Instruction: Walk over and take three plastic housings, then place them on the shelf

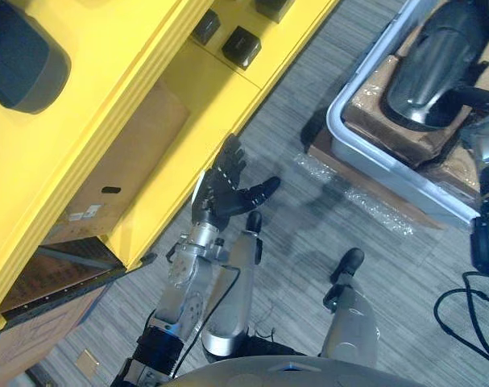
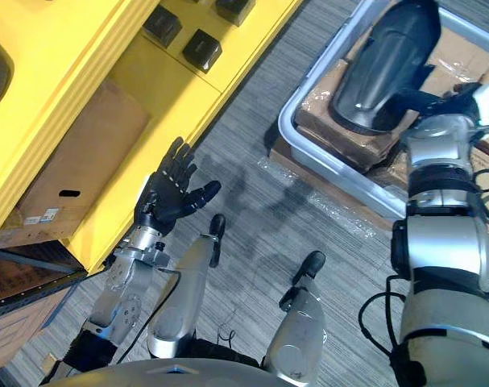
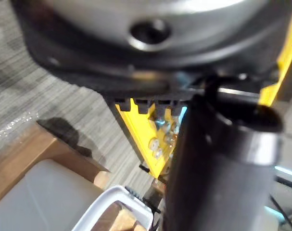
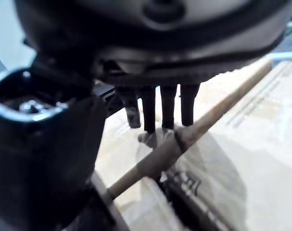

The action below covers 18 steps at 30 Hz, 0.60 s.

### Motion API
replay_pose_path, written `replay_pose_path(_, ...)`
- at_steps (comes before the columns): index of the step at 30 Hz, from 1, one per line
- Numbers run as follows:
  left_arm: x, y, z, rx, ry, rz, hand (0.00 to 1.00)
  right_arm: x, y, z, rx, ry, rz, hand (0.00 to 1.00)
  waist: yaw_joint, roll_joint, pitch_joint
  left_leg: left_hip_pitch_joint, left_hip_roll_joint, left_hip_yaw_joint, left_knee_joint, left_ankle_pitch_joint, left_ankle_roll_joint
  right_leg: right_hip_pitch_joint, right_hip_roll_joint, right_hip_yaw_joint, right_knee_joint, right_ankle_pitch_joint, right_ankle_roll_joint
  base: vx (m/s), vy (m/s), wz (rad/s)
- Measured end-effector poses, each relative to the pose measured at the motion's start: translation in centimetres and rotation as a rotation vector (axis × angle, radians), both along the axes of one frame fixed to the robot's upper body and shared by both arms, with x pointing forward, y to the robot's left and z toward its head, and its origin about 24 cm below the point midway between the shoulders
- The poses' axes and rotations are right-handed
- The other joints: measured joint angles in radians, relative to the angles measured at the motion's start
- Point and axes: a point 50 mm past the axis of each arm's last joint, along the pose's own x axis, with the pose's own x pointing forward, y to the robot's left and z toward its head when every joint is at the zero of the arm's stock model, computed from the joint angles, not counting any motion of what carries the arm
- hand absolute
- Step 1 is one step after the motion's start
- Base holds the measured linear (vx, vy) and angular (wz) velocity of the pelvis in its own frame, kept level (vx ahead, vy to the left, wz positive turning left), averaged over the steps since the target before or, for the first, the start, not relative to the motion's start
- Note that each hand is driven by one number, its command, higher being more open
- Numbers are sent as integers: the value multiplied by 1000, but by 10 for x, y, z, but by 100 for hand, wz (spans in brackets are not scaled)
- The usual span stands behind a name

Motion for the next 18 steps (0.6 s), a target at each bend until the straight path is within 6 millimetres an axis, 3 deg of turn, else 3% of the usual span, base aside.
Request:
replay_pose_path(4, -3, 1, -6, -4, 29, 9, 100, -12, -16, -1, -38, 84, -58, 0, 11, 12, -8, -4, -4, -7, -3, -2, -2, 0, -4, -15, 4, -10, -5, -14, 2, 6)
replay_pose_path(7, -6, 3, -8, -8, 36, 16, 100, -17, -22, -13, 12, 164, -58, 0, 16, 17, -12, -4, -4, -12, -5, 4, 2, 1, -4, -24, 4, -13, 1, 37, -22, 3)
replay_pose_path(13, -12, 13, 5, -1, -27, 36, 100, -9, -16, -7, -58, 90, 40, 0, -5, 16, -11, 6, -2, -32, 0, 2, -2, 27, 1, -64, 6, -18, -2, 26, -22, 7)
replay_pose_path(18, -22, 38, 17, 12, -100, 108, 100, -11, -10, -33, -145, 115, 103, 0, -16, 10, -7, 76, 2, -16, -29, -1, -2, 80, -2, -65, 4, -27, -6, -9, -5, -2)
